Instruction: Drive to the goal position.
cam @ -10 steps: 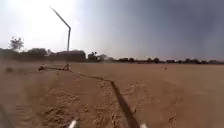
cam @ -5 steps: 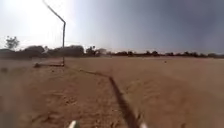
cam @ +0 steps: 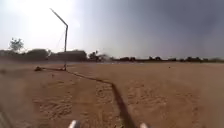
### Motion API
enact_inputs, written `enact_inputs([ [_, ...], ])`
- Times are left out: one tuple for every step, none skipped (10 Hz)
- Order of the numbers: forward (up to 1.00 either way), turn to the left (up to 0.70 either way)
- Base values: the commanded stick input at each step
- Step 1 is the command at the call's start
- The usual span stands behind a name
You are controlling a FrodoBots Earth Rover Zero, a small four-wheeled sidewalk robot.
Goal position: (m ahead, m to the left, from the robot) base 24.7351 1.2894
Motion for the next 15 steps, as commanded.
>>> enact_inputs([
  [0.5,0.0],
  [0.5,0.0],
  [0.5,0.0],
  [0.5,0.0],
  [0.5,0.0],
  [0.5,0.0],
  [0.5,0.0],
  [0.5,0.0],
  [0.5,0.0],
  [0.5,0.0],
  [0.5,0.0],
  [0.5,0.0],
  [0.5,0.0],
  [0.5,0.0],
  [0.5,0.0],
])
